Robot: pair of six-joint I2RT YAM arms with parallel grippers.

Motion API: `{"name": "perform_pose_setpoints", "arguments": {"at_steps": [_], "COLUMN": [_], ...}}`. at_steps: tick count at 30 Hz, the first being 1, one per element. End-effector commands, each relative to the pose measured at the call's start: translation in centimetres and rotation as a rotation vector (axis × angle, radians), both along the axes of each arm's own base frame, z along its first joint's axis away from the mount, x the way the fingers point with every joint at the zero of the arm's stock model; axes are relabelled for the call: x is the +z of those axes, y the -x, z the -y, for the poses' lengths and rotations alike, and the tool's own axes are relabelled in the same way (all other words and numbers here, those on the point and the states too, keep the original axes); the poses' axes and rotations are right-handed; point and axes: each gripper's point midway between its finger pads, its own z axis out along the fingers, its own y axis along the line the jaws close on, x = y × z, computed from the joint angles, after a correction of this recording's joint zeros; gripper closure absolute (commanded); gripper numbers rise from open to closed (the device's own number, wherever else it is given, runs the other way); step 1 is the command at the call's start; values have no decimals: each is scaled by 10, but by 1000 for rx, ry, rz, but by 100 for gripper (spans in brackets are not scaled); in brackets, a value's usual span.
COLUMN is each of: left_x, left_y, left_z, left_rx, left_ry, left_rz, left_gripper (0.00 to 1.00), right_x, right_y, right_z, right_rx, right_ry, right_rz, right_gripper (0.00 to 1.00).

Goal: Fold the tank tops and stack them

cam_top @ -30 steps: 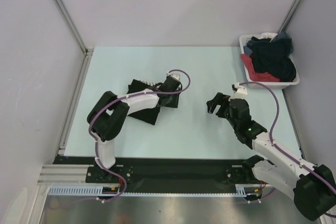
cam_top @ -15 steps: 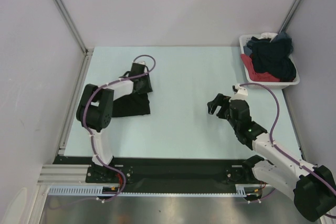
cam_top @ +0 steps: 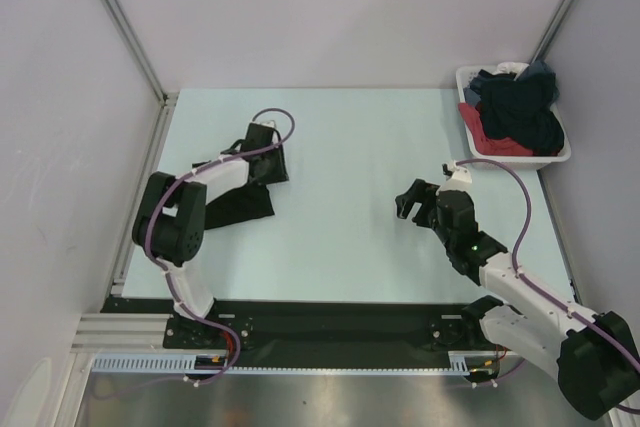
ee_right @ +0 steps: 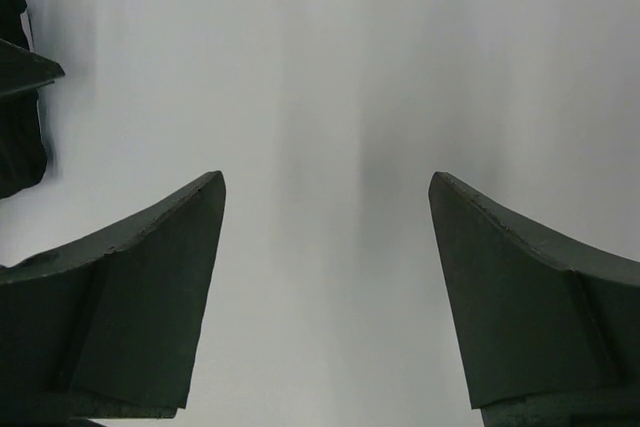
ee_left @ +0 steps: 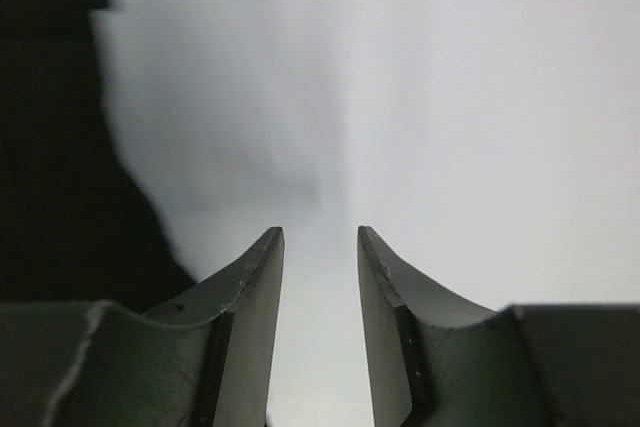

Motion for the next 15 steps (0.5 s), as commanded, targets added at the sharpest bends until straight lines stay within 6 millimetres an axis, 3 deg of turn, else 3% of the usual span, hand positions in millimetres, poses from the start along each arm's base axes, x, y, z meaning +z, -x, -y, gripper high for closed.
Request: {"name": "perform_pose_setpoints", "arguments": {"at_steps": [1, 5, 9, 12, 15], "left_x": [2, -14, -13, -14, -16], "left_y": [24, 41, 52, 59, 63], "left_z": [33, 30, 14, -8, -44], "left_rx": [-96, -79, -10, 93, 219], "left_ry": [40, 39, 41, 64, 79], "left_rz": [-12, -67, -86, -116, -133], "left_gripper": [59, 61, 62, 62, 61], "right_x": [7, 7, 10, 10, 11], "right_y": [-6, -4, -4, -4, -2], "right_z": [0, 2, 1, 0, 1], "right_rx": [-10, -12, -7, -1, -5], "right_ry": [-14, -17, -26, -32, -35], "right_rz": [32, 35, 42, 40, 41], "right_gripper": [13, 13, 13, 13, 13]}}
